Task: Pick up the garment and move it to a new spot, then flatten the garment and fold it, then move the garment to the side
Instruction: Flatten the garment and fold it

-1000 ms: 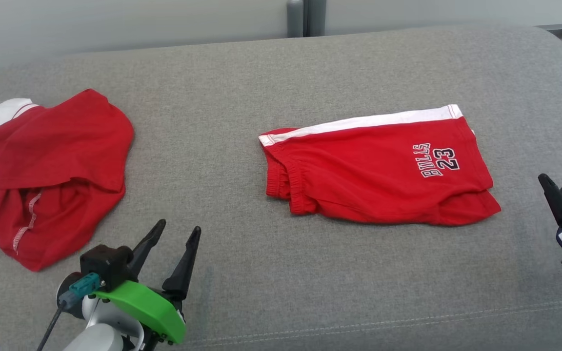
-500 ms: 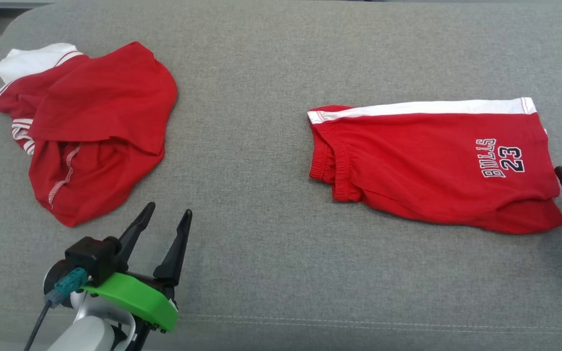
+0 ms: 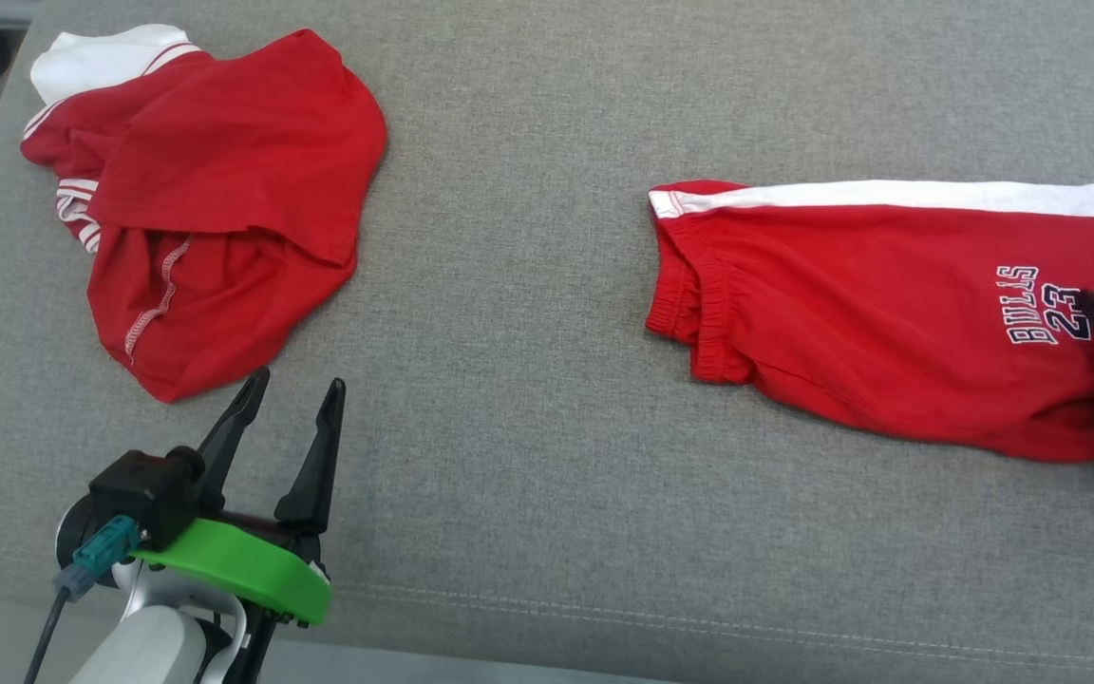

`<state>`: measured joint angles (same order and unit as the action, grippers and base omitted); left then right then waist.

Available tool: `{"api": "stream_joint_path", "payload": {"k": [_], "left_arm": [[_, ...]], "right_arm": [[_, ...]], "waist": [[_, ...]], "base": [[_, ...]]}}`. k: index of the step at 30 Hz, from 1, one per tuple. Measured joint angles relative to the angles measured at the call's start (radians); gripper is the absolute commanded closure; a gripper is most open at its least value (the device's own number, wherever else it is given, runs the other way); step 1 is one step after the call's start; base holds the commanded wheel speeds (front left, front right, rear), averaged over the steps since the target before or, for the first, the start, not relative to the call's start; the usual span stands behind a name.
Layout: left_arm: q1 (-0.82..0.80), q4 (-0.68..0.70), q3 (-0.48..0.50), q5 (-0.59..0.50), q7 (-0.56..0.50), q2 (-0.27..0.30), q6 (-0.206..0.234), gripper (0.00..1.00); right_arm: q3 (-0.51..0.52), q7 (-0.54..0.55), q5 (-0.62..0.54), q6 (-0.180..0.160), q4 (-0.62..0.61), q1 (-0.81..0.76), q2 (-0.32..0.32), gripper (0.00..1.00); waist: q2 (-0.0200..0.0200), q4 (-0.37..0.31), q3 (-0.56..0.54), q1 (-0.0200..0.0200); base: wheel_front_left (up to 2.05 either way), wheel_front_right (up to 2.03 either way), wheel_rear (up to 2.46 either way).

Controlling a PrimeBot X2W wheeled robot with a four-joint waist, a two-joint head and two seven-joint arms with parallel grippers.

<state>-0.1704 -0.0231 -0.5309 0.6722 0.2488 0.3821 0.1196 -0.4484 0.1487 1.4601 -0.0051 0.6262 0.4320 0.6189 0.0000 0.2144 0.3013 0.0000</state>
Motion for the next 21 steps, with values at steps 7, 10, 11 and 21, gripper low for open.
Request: {"api": "stream_joint_path", "payload": {"k": [7, 10, 11, 21], "left_arm": [[0.03, 0.004, 0.03, -0.005, 0.0, -0.021, 0.0, 0.0], [0.037, 0.011, 0.036, -0.007, 0.0, -0.031, 0.0, 0.0], [0.037, 0.015, 0.037, -0.007, 0.0, -0.035, 0.0, 0.0], [0.051, 0.041, 0.065, -0.007, 0.0, -0.073, 0.003, 0.0]], "right_arm": [[0.0, 0.021, 0.0, 0.041, -0.004, 0.036, 0.0, 1.0], [0.016, 0.03, 0.001, 0.048, -0.001, 0.049, 0.035, 1.0], [0.025, 0.03, 0.001, 0.048, 0.003, 0.05, 0.053, 1.0], [0.093, 0.028, 0.01, 0.062, 0.004, 0.057, 0.2, 1.0]], "waist": [[0.0, 0.004, 0.001, 0.0], [0.0, -0.002, -0.003, 0.0], [0.0, -0.004, -0.003, 0.0], [0.0, -0.021, -0.003, 0.0]], "base": [[0.0, 0.0, 0.0], [0.0, 0.0, 0.0], [0.0, 0.0, 0.0], [0.0, 0.0, 0.0]]}}
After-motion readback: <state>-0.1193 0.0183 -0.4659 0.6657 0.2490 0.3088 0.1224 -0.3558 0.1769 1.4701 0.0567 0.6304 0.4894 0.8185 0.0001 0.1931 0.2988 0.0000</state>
